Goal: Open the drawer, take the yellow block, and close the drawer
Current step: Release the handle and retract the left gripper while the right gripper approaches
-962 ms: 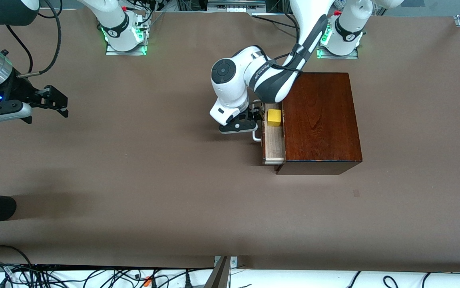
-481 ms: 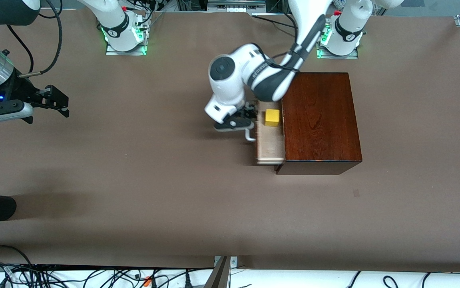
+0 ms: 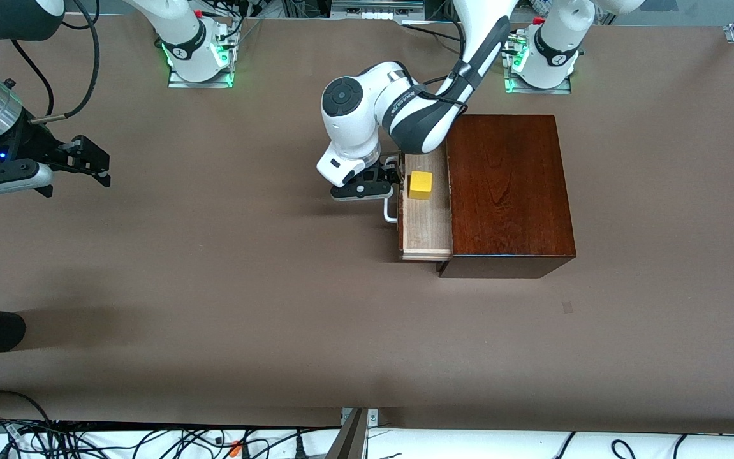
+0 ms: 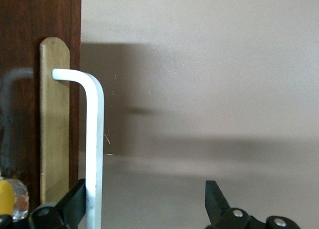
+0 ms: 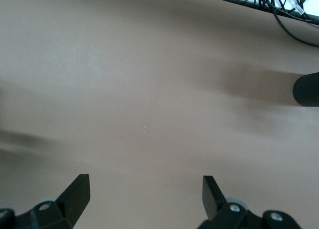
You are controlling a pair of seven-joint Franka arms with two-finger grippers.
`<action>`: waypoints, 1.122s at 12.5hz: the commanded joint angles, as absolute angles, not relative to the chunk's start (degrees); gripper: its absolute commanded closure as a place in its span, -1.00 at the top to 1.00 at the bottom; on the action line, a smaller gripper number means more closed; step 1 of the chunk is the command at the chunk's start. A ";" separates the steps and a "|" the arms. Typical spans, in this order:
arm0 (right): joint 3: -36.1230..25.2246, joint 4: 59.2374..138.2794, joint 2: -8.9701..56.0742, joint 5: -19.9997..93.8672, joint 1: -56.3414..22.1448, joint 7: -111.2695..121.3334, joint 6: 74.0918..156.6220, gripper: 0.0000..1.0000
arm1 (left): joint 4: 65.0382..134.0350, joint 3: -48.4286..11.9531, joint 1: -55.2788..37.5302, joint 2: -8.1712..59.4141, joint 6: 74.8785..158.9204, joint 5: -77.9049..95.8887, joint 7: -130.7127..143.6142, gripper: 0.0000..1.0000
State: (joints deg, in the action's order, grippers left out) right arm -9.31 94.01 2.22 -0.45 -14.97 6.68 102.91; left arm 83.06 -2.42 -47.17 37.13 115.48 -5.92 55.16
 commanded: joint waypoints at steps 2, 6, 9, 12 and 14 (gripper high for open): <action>-9.40 92.99 2.37 -0.26 -15.12 6.24 102.04 1.00 | 74.29 -5.01 -49.66 38.06 110.85 -2.19 57.31 1.00; -9.49 92.99 2.46 -0.26 -15.12 6.24 102.04 1.00 | 74.01 -5.01 -49.83 39.02 110.92 -1.76 57.31 1.00; -9.49 92.99 2.37 -0.26 -15.12 6.42 102.04 1.00 | 73.57 -5.01 -49.22 35.96 107.95 -1.85 56.52 1.00; -9.49 92.99 2.37 -0.26 -15.12 6.77 101.95 1.00 | 67.26 -4.92 -45.80 33.06 97.07 -2.02 48.89 1.00; -9.49 92.90 2.29 -0.26 -15.12 6.86 101.78 1.00 | 64.35 -4.83 -41.95 30.86 90.91 -2.02 42.57 1.00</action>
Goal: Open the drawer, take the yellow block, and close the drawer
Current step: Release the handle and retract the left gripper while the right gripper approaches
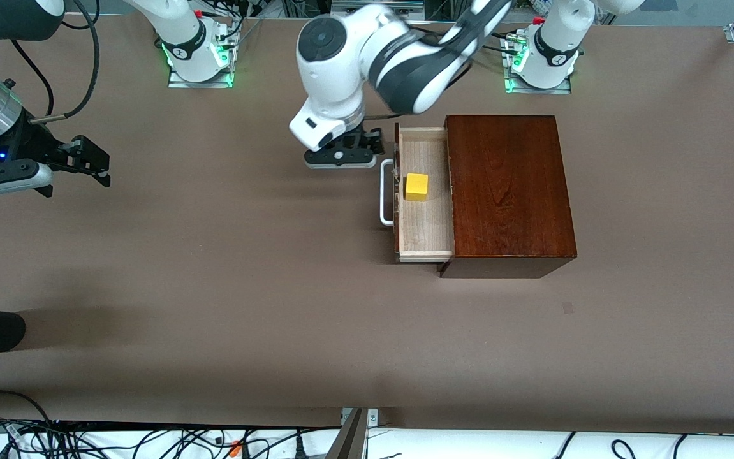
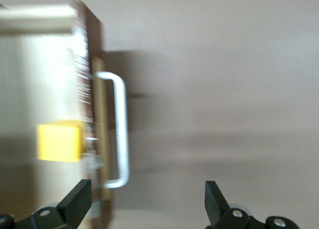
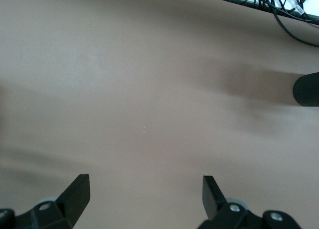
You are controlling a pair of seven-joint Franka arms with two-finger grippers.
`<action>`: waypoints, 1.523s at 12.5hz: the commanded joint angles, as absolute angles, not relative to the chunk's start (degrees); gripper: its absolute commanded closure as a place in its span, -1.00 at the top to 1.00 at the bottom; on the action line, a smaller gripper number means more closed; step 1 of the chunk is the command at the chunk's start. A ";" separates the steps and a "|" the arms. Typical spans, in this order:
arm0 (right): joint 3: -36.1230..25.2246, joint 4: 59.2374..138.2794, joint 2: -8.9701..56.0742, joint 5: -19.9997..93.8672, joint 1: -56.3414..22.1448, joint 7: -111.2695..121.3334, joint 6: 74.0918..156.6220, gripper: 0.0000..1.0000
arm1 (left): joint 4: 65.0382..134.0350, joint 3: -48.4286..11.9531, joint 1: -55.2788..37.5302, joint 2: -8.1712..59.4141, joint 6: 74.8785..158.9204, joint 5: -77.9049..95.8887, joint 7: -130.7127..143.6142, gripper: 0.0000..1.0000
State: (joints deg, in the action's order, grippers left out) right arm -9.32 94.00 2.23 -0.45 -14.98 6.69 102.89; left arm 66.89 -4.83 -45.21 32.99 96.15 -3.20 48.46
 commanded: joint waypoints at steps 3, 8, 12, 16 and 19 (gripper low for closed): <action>-9.14 92.90 2.46 0.26 -15.20 6.94 101.07 1.00 | 63.81 -5.01 -33.78 26.47 85.18 -1.93 30.81 1.00; -1.08 92.81 2.20 0.18 -15.47 6.68 94.94 1.00 | 69.39 -3.07 -17.63 15.41 83.14 -0.88 11.29 1.00; 5.79 92.64 2.54 0.70 -15.99 7.20 94.92 1.00 | 78.90 -3.16 -5.21 7.41 84.11 -0.53 -2.71 1.00; 9.49 90.37 5.87 0.09 -25.72 13.15 98.16 1.00 | 88.57 -5.08 1.91 1.07 86.39 -0.53 -2.03 1.00; 9.75 79.32 17.80 -0.35 -32.94 22.05 100.11 1.00 | 92.11 -7.12 3.51 -1.06 89.82 -1.32 -1.49 1.00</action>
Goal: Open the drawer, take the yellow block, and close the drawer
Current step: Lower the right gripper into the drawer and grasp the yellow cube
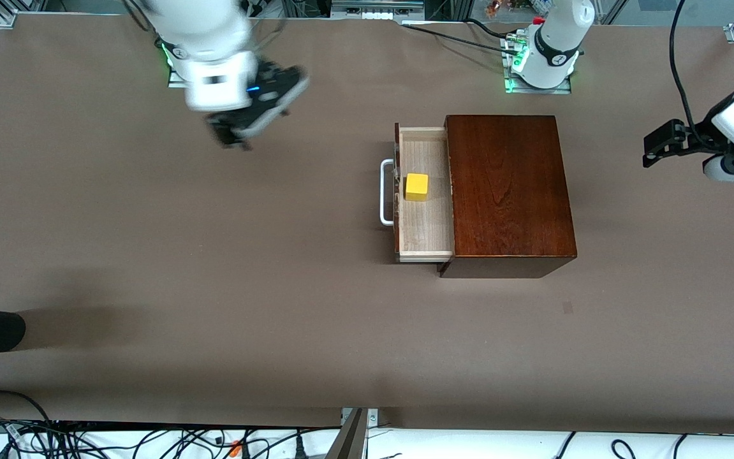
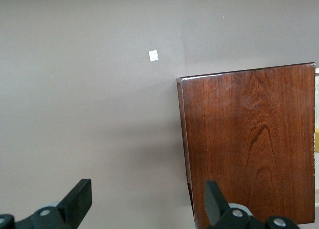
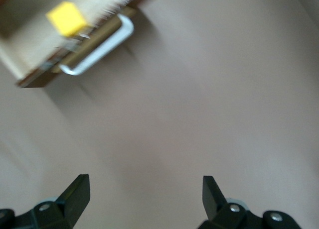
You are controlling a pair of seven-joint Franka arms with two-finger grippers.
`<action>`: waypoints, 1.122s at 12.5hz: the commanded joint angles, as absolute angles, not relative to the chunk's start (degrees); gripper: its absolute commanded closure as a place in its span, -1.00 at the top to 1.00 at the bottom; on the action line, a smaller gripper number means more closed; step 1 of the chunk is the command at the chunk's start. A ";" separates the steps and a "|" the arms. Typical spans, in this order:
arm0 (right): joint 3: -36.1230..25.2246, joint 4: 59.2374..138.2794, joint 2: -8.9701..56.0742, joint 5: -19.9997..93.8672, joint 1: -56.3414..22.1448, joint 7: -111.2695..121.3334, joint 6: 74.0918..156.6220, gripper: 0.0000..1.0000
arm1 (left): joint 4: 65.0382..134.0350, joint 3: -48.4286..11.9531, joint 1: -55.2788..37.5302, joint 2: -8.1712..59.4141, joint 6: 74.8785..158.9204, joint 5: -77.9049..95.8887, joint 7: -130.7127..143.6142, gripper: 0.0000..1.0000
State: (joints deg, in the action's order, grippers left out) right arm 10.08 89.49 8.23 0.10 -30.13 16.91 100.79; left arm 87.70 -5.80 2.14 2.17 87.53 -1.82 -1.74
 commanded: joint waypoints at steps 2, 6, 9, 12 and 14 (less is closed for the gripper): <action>9.67 72.54 26.06 -3.05 -38.29 22.85 102.64 1.00 | 91.85 -7.12 3.78 -0.88 89.48 -1.23 -2.10 1.00; 9.67 68.74 34.79 -5.71 -42.44 23.03 112.30 1.00 | 91.67 -7.29 3.69 -0.44 88.95 -1.41 -2.11 1.00; 9.49 65.23 39.89 -8.24 -45.43 22.94 116.09 1.00 | 91.76 -7.12 3.78 -0.44 88.77 -1.41 -2.11 1.00; 9.40 64.60 42.62 -11.15 -47.54 22.59 117.07 1.00 | 91.67 -7.03 3.78 -0.44 88.42 -1.41 -2.11 1.00; 9.14 64.60 43.94 -12.30 -48.69 22.41 117.51 1.00 | 91.67 -7.03 3.78 -0.44 88.16 -1.41 -2.11 1.00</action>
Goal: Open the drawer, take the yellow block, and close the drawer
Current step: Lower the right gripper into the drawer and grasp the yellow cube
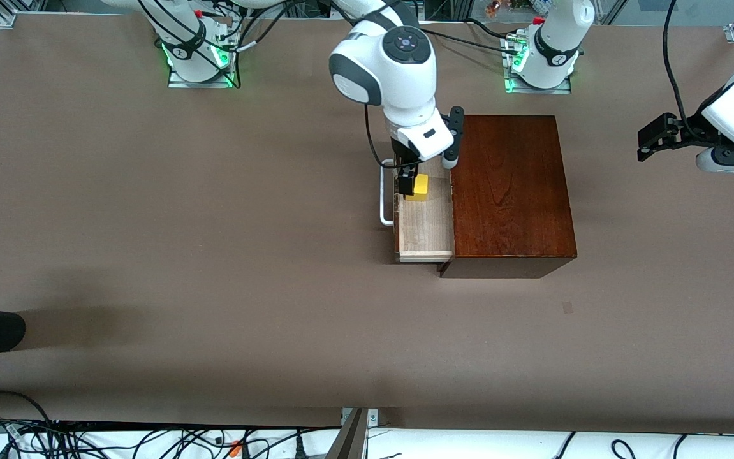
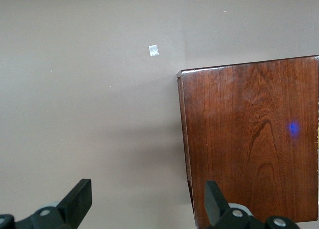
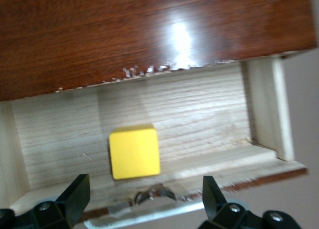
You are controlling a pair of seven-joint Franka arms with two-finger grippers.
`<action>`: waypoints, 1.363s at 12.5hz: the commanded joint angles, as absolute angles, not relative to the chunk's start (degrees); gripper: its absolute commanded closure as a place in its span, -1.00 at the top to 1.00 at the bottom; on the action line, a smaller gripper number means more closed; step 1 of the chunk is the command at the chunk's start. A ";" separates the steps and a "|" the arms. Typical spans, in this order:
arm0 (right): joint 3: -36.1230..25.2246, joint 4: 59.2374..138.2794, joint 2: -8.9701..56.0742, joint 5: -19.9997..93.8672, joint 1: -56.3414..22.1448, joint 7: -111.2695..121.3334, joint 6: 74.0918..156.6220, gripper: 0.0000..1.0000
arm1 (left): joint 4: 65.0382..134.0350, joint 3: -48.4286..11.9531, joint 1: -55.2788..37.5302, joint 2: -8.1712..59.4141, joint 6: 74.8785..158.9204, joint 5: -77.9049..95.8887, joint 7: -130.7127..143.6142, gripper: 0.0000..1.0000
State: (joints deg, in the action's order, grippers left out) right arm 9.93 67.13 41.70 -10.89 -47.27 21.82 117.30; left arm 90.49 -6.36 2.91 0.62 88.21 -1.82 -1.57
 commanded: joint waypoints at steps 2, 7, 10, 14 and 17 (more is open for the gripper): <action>9.14 64.60 44.82 -13.18 -49.30 22.24 117.86 1.00 | 91.67 -6.94 3.78 -0.44 87.45 -1.41 -2.11 1.00; 9.05 64.60 46.84 -13.27 -49.75 22.24 118.65 1.00 | 91.67 -6.94 3.78 -0.44 87.28 -1.41 -2.11 1.00; 8.97 64.60 47.98 -13.45 -49.66 22.24 120.84 1.00 | 91.67 -6.94 3.78 -0.44 87.28 -1.41 -2.11 1.00; 8.96 64.60 48.69 -15.73 -49.83 22.24 120.85 0.31 | 91.67 -6.94 3.95 -0.44 87.19 -1.41 -2.11 1.00; 8.96 64.51 48.60 -15.73 -50.01 20.57 120.59 -1.00 | 91.67 -6.86 3.96 -0.44 86.84 -1.41 -2.20 1.00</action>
